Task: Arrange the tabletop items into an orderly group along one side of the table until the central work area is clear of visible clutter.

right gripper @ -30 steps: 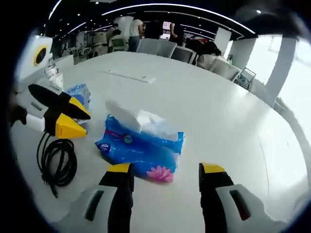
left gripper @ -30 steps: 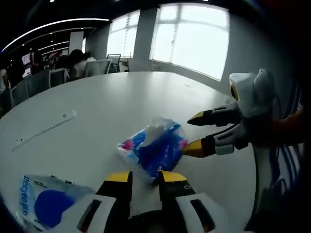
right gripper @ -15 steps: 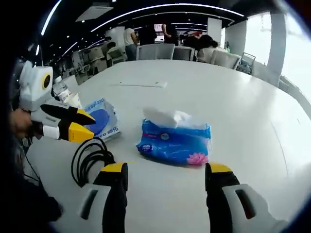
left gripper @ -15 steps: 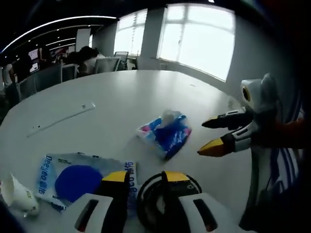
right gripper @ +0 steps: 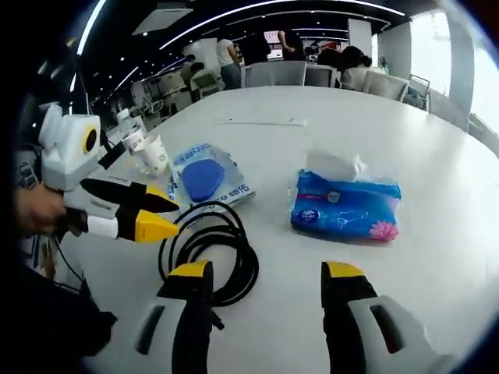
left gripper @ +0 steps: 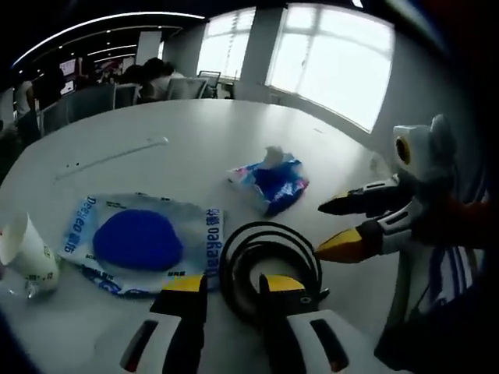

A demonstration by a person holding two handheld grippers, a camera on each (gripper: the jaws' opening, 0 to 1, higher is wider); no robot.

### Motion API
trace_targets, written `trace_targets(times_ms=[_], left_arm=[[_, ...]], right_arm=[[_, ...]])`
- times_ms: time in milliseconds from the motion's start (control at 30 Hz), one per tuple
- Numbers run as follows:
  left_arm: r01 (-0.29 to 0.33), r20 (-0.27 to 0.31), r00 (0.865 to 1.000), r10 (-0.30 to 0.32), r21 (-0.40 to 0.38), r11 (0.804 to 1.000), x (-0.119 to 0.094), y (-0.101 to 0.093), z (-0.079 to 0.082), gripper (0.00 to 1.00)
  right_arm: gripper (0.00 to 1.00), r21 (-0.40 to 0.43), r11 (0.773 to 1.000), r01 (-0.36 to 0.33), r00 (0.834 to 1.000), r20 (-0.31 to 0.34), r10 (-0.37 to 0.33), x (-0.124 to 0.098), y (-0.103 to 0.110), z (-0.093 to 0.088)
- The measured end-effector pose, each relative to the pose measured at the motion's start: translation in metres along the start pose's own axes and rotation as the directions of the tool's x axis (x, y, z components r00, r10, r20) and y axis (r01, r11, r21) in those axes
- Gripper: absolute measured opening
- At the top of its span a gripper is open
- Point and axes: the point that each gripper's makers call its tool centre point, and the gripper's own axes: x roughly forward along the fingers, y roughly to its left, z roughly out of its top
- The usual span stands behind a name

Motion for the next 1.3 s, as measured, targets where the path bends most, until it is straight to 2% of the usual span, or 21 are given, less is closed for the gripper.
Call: trace_targets(times_ms=[167,300,400,433,533,633,700,967,1033,1100,1200,1300], left_arm=[[0.004,-0.019,1.000,-0.005,-0.029,1.000,0.000,-0.003,-0.013,0.21],[0.014,-0.044,0.999,-0.017,-0.073,0.997,0.001,-0.009,-0.023,0.17],[0.023,-0.052,0.998,-0.028,-0.096,0.995,0.002,-0.012,-0.028,0.14],[0.030,-0.055,0.998,-0.036,-0.108,0.994,0.004,-0.014,-0.029,0.13],[0.032,-0.051,0.998,-0.041,-0.152,0.988,0.007,-0.014,-0.030,0.12],[0.038,-0.045,0.998,-0.045,-0.159,0.987,0.009,-0.015,-0.030,0.12],[0.036,-0.046,0.998,-0.044,-0.168,0.985,0.009,-0.015,-0.030,0.12],[0.033,-0.054,0.998,-0.043,-0.170,0.985,0.009,-0.014,-0.032,0.08],[0.040,-0.049,0.998,-0.049,-0.174,0.984,0.008,-0.015,-0.032,0.07],[0.048,-0.047,0.997,-0.059,-0.199,0.979,0.007,-0.015,-0.031,0.05],[0.052,-0.041,0.997,-0.063,-0.219,0.974,0.003,-0.015,-0.030,0.04],[0.061,-0.024,0.997,-0.067,-0.213,0.975,0.000,-0.016,-0.026,0.03]], right_arm=[[0.35,0.002,1.000,-0.010,1.000,-0.014,0.010,0.008,0.009,-0.009],[0.31,0.027,0.999,-0.023,0.999,-0.030,0.023,0.014,0.016,-0.016],[0.27,0.040,0.999,-0.003,0.999,-0.040,0.005,0.016,0.015,-0.021],[0.26,0.067,0.998,0.010,0.999,-0.049,-0.006,0.020,0.012,-0.027],[0.21,0.119,0.993,0.016,0.998,-0.055,-0.010,0.020,0.013,-0.027],[0.08,0.152,0.988,-0.011,0.998,-0.059,0.020,0.022,0.019,-0.025],[0.07,0.121,0.992,0.018,0.997,-0.076,-0.009,0.024,0.019,-0.025],[0.04,0.206,0.978,0.040,0.995,-0.096,-0.020,0.024,0.018,-0.029],[0.01,0.273,0.961,0.035,0.996,-0.090,-0.011,0.023,0.021,-0.027],[0.01,0.268,0.963,0.038,0.995,-0.094,-0.012,0.023,0.020,-0.027],[0.00,0.302,0.953,0.032,0.996,-0.094,-0.004,0.019,0.022,-0.026],[0.00,0.322,0.946,0.033,0.996,-0.093,-0.003,0.015,0.024,-0.025]])
